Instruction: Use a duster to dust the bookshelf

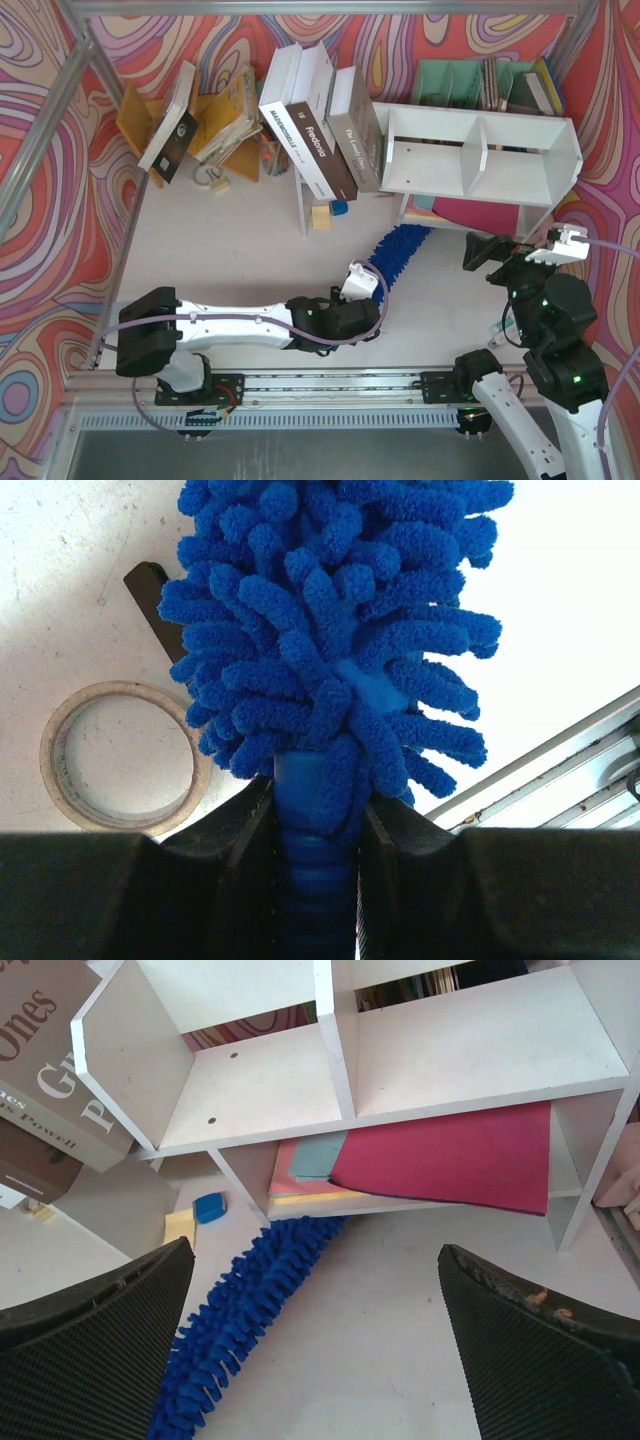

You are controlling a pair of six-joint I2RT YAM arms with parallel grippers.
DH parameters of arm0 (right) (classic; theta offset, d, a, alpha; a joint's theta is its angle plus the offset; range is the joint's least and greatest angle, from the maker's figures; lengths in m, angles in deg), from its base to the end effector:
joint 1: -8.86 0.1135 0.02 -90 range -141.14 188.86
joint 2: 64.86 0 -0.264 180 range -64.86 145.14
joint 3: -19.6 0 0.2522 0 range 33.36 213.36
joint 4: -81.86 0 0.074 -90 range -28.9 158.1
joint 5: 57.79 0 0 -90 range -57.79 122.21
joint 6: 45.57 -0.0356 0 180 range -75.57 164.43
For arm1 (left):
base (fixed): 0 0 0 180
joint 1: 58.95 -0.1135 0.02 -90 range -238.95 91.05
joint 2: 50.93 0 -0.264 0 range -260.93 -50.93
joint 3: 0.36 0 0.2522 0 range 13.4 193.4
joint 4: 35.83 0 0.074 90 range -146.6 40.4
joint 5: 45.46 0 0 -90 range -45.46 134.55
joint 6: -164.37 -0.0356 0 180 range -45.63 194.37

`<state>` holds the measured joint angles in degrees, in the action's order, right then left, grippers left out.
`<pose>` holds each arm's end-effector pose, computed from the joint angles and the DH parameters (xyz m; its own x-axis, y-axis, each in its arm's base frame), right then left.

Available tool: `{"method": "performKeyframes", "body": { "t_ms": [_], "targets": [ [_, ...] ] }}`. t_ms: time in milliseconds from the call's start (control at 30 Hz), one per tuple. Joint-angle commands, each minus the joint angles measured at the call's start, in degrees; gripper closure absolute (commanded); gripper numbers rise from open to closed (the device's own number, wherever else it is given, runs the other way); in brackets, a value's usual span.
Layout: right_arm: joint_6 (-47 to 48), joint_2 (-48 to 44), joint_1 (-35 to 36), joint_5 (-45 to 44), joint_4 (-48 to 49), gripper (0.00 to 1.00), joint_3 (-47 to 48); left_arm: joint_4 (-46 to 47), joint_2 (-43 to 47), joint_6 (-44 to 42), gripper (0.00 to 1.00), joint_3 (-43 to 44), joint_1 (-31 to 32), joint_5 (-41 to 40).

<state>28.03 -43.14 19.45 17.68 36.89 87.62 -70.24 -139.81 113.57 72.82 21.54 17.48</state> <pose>0.0581 0.0018 0.3960 0.0413 0.2858 -0.9574 0.0594 0.9558 0.2879 0.0697 -0.3183 0.2281 -0.6229 0.3116 -0.7176 0.5632 0.8153 -0.1348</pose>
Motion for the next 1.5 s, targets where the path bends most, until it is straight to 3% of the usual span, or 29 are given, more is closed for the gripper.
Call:
{"method": "performKeyframes", "body": {
  "t_ms": [0,400,900,1300,1467],
  "targets": [
    [-0.2,-0.4,0.4,0.1,0.4,0.01,0.6,2.6,-1.5,-0.4,1.0,0.9,-0.2,-3.4],
    [-0.4,-0.4,0.4,0.0,0.4,0.01,0.5,1.8,-7.0,-0.8,1.0,2.2,-0.1,1.3],
    [0.0,-0.7,0.4,-0.4,-0.2,0.01,1.2,4.5,-14.7,-12.3,1.0,17.4,0.7,7.2],
    [0.3,-0.2,0.5,-0.5,0.2,0.01,1.3,4.1,-26.8,-19.6,1.0,30.6,0.7,16.3],
    [1.0,0.0,0.4,-1.0,0.3,0.01,1.8,3.0,-27.6,-18.7,1.0,29.4,0.7,16.6]
  ]
}}
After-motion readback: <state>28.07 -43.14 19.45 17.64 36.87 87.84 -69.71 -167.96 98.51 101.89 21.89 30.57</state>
